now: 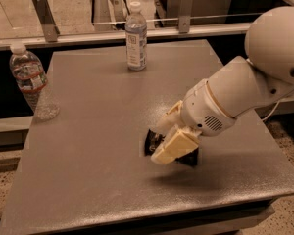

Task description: Pick rxbar chocolate

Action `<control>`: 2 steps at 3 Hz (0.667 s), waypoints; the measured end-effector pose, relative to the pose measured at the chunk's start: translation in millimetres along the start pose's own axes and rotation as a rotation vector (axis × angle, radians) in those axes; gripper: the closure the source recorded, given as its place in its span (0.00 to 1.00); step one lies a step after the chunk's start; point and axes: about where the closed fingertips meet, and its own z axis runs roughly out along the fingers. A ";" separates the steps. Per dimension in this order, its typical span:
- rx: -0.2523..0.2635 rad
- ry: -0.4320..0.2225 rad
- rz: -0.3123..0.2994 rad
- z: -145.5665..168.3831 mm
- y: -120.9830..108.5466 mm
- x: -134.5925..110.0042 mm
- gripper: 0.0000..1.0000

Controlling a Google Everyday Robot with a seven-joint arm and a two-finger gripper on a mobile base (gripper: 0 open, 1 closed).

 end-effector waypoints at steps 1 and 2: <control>0.003 0.005 -0.004 14.1 4.6 5.4 0.00; 0.022 0.009 -0.012 25.5 1.9 14.7 0.00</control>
Offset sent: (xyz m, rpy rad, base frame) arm 0.0008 0.0031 -0.0501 -0.0178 -0.0358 -0.0134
